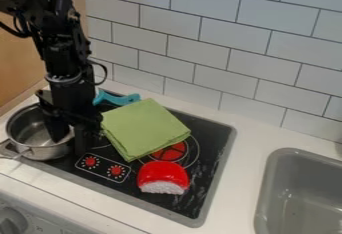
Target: Put the silver pot to the upper right of the burner beside the green cloth
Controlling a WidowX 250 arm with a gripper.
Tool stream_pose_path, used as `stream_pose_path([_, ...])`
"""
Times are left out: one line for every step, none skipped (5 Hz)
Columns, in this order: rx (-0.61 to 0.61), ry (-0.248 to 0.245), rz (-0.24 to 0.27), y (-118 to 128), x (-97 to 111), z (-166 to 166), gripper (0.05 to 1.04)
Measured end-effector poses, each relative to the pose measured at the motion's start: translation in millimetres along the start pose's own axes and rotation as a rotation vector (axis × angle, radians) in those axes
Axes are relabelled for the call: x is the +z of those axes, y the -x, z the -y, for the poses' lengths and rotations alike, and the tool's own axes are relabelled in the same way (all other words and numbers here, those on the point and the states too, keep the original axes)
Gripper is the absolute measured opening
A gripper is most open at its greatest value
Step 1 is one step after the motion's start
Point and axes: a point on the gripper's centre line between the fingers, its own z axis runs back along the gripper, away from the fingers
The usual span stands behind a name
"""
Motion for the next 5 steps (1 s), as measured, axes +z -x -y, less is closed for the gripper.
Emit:
stream_pose_path([-0.002,-0.009,-0.004,0.2,-0.1,-1.3,0.311])
stream_pose_path([-0.001,-0.019,-0.008,0.7,0.3,-2.4,0.128])
stream_pose_path([-0.011,-0.026,-0.019,0.7,1.3,-2.3,0.080])
stream_pose_path([-0.021,-0.033,-0.035,0.4,4.2,-3.0,0.072])
stream_pose_path([-0.019,-0.043,-0.046,2.8,11.2,-2.6,0.064])
